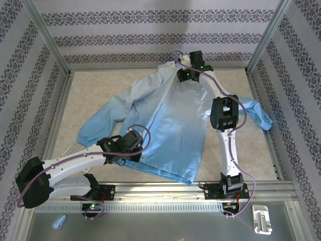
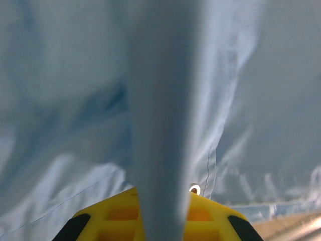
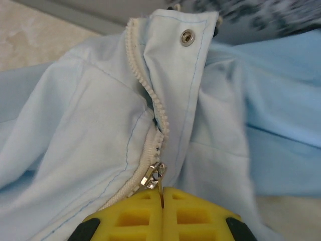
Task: Zip up the jacket
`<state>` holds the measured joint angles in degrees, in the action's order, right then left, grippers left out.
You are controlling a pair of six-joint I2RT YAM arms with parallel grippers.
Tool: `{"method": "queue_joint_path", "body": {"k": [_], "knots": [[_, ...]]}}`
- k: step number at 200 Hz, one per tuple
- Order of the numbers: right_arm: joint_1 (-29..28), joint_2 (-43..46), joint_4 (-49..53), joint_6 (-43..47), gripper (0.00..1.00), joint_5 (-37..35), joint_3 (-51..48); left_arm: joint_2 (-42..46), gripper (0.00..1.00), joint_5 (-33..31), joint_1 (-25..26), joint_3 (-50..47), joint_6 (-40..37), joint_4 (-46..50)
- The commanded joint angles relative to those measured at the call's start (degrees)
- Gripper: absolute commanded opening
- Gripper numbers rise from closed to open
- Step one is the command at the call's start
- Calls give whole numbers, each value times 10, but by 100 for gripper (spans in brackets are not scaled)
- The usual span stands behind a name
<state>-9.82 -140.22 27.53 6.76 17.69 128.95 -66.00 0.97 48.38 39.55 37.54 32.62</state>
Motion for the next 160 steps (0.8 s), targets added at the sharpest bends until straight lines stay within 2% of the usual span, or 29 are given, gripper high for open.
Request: {"method": "queue_joint_path", "body": {"k": [1,33,62,104,160], "knots": [[20,104,-83,27,0,-85,-29,-14,0,40,-53,32,-4,39],[26,184,-106,38,0,-116,-130,-24,0,40,-106,67,-30,84],[31,184,-93,34,0,-67,-180,6,0,50,-139,42,-21,103],[32,103,-13,31,0,-21,-116,32,0,54,-164,35,-23,129],[45,86,10,33,0,-84,-101,55,0,72,-165,27,-40,170]]}}
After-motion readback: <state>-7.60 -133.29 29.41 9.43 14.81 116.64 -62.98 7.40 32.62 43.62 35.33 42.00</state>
